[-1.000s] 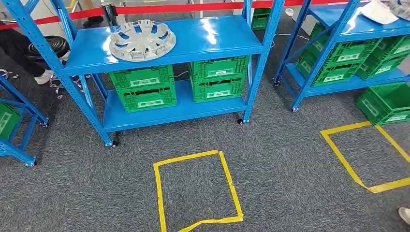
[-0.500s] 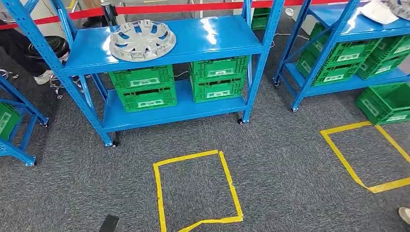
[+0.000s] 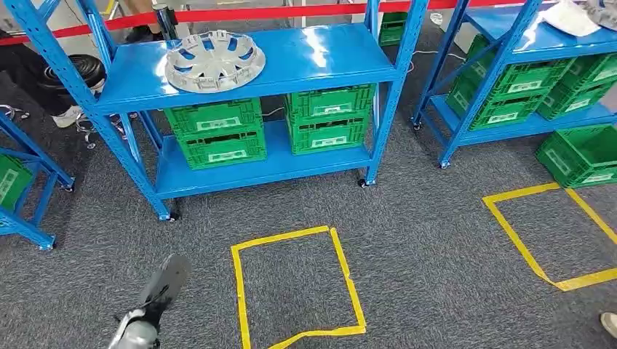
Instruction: Take the parts from the cabinet and place them on the table.
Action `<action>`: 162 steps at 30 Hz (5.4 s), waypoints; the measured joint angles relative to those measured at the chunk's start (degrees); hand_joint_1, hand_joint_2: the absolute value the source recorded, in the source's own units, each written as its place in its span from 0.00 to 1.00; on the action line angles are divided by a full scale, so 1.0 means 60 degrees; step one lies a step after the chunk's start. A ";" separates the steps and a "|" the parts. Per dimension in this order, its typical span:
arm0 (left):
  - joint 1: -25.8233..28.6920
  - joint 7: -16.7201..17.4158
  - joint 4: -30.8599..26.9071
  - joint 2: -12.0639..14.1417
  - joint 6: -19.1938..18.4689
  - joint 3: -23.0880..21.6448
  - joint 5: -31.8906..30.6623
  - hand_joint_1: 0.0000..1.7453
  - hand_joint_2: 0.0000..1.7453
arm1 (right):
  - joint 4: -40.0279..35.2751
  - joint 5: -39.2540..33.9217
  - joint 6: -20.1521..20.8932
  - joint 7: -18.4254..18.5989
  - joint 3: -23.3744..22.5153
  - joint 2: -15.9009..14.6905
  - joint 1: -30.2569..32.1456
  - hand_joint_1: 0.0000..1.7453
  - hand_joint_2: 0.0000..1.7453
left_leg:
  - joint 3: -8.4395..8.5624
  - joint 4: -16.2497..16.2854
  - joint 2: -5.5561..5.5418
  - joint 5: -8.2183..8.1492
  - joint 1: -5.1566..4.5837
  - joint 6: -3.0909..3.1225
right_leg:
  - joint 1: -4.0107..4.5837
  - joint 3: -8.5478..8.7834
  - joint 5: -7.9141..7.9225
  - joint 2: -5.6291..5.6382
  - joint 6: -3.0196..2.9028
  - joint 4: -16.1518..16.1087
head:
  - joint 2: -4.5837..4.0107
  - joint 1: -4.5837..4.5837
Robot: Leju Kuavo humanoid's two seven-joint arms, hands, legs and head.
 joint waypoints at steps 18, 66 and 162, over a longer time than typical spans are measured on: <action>-0.3513 0.0820 -0.1086 -0.0062 0.1556 -0.2606 -0.4013 0.00 0.00 | 0.0357 0.2249 0.0164 -0.0007 0.0000 0.0211 -0.0251 0.00 0.00 | -0.0005 -0.0001 -0.0007 0.0012 -0.0001 0.0000 | -0.0001 -0.0006 0.0010 -0.0006 -0.0005 0.0017 | -0.0003 0.0000; -0.5338 0.3049 -0.1669 0.0015 0.2270 -0.4467 -0.6613 0.00 0.00 | 0.0685 0.3429 0.0357 0.0138 -0.0237 0.0717 -0.0406 0.00 0.00 | -0.1548 0.1602 0.0042 0.0329 0.0002 -0.0315 | -0.0147 -0.0702 0.0329 0.0019 -0.0355 0.0334 | -0.0003 -0.0036; -0.5579 0.2415 -0.0751 -0.0171 0.1661 -0.4416 -0.6573 0.00 0.00 | 0.0790 0.3265 0.0284 0.0062 -0.0459 0.0772 -0.0326 0.00 0.00 | -0.1180 -0.0157 0.0049 0.0920 -0.0170 -0.0109 | -0.0017 -0.0155 -0.0012 0.0058 -0.0304 0.0142 | -0.0003 -0.0049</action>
